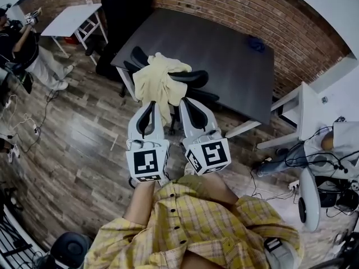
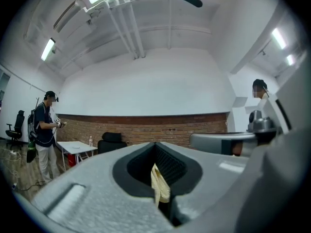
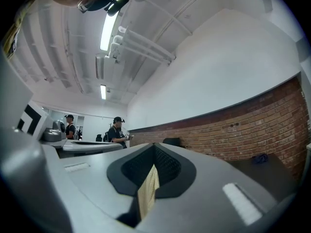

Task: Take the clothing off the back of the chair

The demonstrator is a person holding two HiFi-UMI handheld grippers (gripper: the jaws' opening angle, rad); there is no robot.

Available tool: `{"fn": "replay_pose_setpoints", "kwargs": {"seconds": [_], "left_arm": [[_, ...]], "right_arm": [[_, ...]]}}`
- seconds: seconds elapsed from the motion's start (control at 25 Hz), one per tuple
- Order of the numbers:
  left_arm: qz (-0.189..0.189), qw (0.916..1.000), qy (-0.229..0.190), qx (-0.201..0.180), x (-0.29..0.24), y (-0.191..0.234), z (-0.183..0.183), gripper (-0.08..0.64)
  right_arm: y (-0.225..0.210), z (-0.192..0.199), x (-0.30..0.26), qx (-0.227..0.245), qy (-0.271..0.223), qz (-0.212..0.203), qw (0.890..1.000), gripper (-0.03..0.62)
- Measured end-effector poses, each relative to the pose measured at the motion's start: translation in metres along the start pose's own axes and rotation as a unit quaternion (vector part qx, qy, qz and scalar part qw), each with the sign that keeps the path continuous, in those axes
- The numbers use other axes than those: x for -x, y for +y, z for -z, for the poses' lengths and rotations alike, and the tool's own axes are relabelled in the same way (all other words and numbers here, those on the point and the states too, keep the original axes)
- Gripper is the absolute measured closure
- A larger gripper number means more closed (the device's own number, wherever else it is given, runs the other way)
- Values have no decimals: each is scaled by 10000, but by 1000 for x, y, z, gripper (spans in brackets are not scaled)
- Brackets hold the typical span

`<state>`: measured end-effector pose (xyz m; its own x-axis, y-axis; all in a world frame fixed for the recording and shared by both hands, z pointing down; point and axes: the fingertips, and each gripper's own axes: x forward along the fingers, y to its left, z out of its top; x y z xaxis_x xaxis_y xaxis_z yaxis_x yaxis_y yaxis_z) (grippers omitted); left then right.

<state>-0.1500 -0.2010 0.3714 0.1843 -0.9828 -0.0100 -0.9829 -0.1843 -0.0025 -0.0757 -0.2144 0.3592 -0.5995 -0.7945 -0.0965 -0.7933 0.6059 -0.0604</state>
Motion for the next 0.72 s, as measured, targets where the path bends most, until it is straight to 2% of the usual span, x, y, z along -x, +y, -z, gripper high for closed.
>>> {"fn": "replay_pose_setpoints", "kwargs": {"seconds": [0.28,0.48,0.56,0.72], "left_arm": [[-69,9999,81,50,-23,4,-2,558],[51,9997,222,1,-35,2,1,558],[165,9994,293,-45,-40,0,2,522],[242,9993,282,-96,-50,1,-2,508]], "right_arm": [[-14,2,-10,-57,32,-73,10000,589],[-17,4,-14,-70,50,-131,9999,589],[-18,5,-15,-68,40,-144,9999,589],[-19,5,-19,-54,12,-194,9998,589]]}}
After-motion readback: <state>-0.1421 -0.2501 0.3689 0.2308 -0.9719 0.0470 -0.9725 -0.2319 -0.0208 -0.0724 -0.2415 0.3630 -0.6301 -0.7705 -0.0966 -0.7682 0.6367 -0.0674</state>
